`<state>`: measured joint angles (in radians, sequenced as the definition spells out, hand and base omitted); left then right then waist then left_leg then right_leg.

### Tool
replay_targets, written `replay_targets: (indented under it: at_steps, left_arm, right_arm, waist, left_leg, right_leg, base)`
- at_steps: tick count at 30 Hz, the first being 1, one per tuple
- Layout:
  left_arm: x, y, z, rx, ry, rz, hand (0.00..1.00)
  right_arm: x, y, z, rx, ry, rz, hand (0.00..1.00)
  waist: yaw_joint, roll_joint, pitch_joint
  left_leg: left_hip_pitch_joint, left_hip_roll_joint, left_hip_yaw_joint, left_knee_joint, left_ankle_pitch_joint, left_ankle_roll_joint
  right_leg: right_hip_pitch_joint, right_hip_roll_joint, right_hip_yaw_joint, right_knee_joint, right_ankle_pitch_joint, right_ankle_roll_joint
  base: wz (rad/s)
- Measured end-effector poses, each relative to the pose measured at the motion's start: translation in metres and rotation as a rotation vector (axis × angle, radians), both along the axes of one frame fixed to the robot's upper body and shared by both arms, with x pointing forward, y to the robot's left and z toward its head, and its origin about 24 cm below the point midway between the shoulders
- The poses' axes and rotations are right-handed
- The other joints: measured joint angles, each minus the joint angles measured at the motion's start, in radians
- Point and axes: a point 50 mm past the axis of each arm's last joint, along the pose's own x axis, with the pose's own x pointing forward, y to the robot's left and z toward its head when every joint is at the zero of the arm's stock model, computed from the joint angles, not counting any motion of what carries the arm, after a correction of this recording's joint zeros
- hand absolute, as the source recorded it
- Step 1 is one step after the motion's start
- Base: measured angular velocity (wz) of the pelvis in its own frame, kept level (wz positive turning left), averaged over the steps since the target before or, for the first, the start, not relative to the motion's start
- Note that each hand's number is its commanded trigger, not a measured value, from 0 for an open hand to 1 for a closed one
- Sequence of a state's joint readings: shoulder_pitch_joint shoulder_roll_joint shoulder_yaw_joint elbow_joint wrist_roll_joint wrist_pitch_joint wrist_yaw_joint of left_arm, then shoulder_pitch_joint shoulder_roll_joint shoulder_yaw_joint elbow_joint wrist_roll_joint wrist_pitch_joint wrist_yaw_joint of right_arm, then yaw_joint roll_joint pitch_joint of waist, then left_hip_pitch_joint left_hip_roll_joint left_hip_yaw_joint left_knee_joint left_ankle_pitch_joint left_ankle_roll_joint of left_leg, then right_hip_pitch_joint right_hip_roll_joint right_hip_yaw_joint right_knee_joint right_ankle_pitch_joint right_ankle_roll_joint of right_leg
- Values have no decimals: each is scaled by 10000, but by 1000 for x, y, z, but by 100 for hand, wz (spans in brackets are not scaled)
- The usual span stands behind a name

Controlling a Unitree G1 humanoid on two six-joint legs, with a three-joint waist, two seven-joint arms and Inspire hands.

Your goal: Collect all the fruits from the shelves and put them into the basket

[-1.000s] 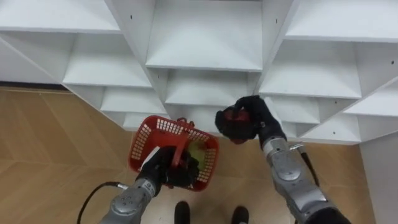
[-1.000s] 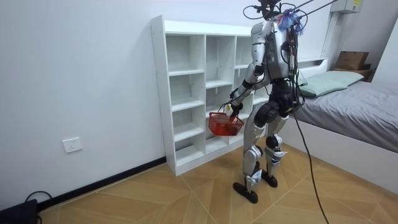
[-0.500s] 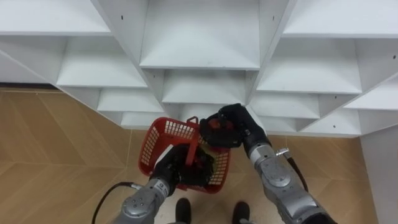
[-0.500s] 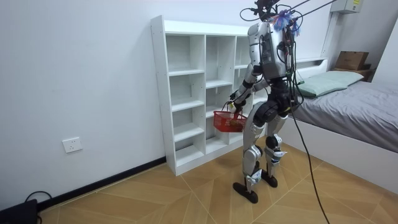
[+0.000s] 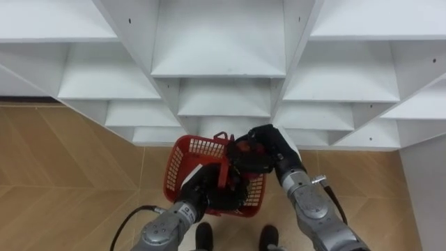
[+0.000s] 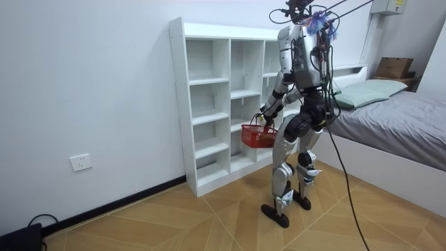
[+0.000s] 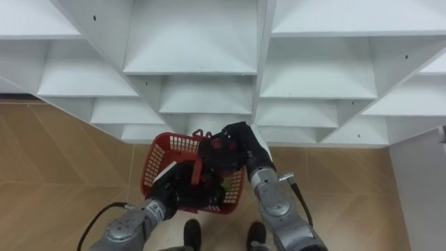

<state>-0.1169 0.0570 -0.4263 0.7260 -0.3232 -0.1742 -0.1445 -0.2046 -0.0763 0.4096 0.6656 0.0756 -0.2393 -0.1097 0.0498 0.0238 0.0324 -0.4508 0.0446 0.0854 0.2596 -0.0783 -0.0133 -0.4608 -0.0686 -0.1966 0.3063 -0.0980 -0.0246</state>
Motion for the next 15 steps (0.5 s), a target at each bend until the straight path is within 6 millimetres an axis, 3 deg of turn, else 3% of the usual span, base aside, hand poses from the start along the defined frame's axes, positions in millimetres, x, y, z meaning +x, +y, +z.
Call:
replay_targets:
  at_steps: [15]
  left_arm:
    - [2,1,1,-426,81,279,100]
  right_arm:
    - [2,-2,1,-28,-220,-94,100]
  waist:
    - [59,12,15]
  left_leg:
    - [-88,36,102,-1,-2,-3]
  right_leg:
    - [-132,22,133,18,4,-6]
  base:
    - [-1]
